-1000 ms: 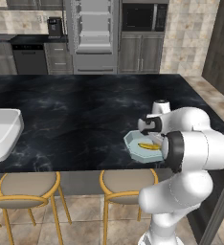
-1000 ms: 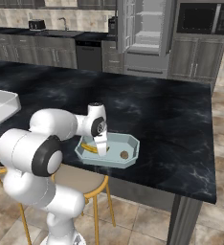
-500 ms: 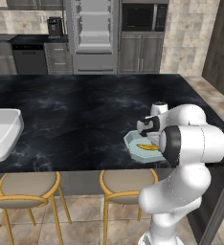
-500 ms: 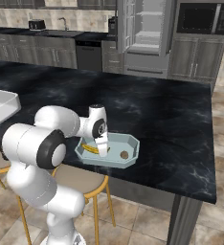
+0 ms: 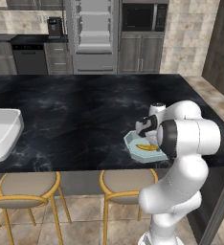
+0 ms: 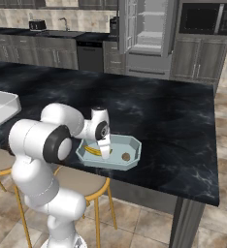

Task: Place the cold items (banana and garlic) from the fridge in one tupperware on the dining counter. Place the warm items (hot dog and kebab skewer) in the stove area in another tupperware.

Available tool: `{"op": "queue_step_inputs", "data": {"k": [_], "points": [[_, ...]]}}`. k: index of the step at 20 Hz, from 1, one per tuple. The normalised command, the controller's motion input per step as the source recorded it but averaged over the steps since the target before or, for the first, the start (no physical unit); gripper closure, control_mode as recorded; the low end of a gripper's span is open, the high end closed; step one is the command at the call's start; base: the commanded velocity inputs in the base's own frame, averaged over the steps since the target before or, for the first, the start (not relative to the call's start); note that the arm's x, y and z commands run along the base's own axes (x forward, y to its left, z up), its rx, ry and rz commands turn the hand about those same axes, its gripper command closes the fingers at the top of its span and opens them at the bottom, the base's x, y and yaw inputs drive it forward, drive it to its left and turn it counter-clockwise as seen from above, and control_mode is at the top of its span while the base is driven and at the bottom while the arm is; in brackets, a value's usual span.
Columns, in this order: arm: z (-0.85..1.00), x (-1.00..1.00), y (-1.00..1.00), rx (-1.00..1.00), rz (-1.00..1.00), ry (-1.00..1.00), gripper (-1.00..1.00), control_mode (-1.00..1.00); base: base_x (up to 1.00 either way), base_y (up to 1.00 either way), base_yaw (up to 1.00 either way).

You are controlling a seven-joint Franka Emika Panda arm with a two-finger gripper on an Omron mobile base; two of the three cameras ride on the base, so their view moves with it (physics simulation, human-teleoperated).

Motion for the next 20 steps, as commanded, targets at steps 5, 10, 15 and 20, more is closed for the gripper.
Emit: {"op": "queue_step_inputs", "data": {"k": [5,10,15,20], "points": [[-0.16,0.17,0.00,0.00,0.00,0.00,1.00,-1.00,0.00,0.00,0.00],[-0.11,0.23,0.00,0.03,0.00,0.00,1.00,-1.00,0.00,0.00,0.00],[-0.08,0.10,-0.01,0.04,0.00,0.00,-1.00,-1.00,0.00,0.00,0.00],[0.05,-0.04,-0.03,0.10,0.00,-0.02,-1.00,-1.00,0.00,0.00,0.00]]}}
